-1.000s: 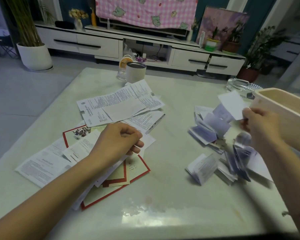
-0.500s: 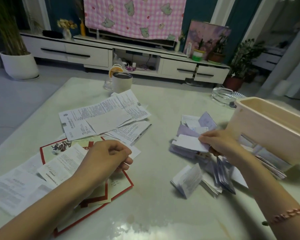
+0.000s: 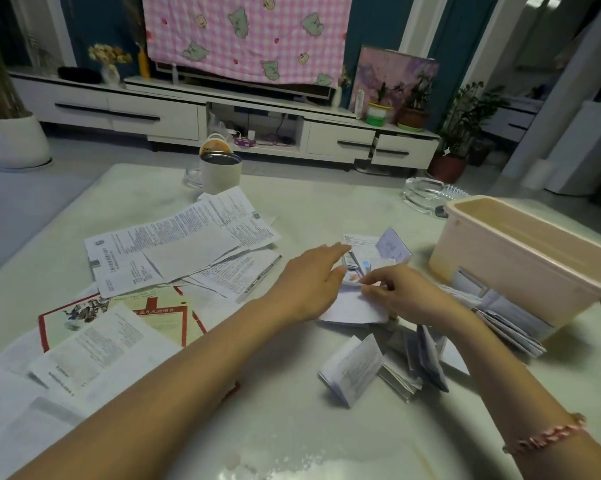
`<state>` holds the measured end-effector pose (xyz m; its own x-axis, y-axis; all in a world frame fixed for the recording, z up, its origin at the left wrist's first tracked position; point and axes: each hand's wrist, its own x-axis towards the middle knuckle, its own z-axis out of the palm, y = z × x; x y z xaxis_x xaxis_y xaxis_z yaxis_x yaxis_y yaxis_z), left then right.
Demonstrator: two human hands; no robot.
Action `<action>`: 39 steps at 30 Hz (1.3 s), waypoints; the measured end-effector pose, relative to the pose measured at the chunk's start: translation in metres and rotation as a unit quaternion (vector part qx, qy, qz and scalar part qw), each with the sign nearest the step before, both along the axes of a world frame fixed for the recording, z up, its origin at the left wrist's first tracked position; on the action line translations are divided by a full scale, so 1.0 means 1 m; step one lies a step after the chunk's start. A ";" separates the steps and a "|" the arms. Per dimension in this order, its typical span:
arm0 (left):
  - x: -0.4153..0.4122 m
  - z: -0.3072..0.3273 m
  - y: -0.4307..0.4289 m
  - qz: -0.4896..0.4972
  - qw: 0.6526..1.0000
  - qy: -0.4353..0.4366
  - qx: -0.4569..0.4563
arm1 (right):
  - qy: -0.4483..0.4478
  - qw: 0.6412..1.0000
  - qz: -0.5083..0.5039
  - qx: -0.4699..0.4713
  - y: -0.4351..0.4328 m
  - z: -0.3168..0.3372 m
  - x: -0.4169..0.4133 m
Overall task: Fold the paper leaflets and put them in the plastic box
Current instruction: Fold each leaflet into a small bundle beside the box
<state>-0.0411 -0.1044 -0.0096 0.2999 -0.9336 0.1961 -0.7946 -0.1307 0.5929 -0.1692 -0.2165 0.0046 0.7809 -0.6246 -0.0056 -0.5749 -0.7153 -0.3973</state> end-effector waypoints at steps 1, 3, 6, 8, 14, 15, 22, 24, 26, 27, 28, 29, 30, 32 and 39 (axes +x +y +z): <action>0.000 -0.006 -0.010 -0.002 1.000 -0.005 0.023 | 0.004 1.000 0.001 -0.002 0.000 0.001 -0.003; 0.002 -0.016 -0.016 0.010 0.998 -0.005 0.066 | 0.022 1.000 0.006 -0.007 0.002 0.009 -0.007; 0.000 -0.026 -0.014 0.009 0.995 -0.024 0.099 | -0.026 0.999 0.011 -0.042 -0.001 0.031 -0.019; -0.005 -0.026 -0.011 0.001 0.991 -0.073 0.109 | -0.134 0.990 -0.007 -0.035 -0.002 0.040 -0.020; -0.013 -0.033 -0.006 -0.022 0.985 -0.138 0.104 | -0.019 0.996 -0.051 -0.065 0.005 -0.010 0.007; -0.012 -0.033 -0.004 -0.009 0.986 -0.141 0.093 | 0.041 0.994 -0.056 -0.083 0.006 -0.018 0.011; 0.003 -0.023 0.028 0.073 0.991 -0.107 0.021 | 0.080 0.979 -0.042 -0.181 0.013 -0.025 0.020; 0.010 -0.018 0.045 0.079 0.992 -0.097 0.002 | 0.033 0.991 -0.036 -0.127 0.013 -0.022 0.018; 0.017 -0.014 0.065 0.088 0.992 -0.084 -0.017 | -0.032 0.995 -0.032 -0.084 0.009 -0.017 0.015; 0.021 -0.011 0.076 0.096 0.992 -0.076 -0.027 | -0.061 0.995 -0.030 -0.075 0.007 -0.015 0.013; 0.025 -0.009 0.087 0.104 0.992 -0.066 -0.038 | -0.088 0.993 -0.029 -0.070 0.005 -0.013 0.011; 0.028 -0.006 0.097 0.115 0.991 -0.057 -0.048 | -0.109 0.991 -0.030 -0.068 0.003 -0.011 0.010; 0.031 -0.004 0.108 0.128 0.989 -0.051 -0.056 | -0.128 0.989 -0.033 -0.069 0.003 -0.009 0.009; 0.035 0.001 0.125 0.154 0.985 -0.047 -0.058 | -0.157 0.984 -0.045 -0.067 0.004 -0.005 0.008; 0.047 0.012 0.165 0.224 0.973 -0.005 -0.062 | -0.226 0.964 -0.063 -0.123 0.030 0.005 0.015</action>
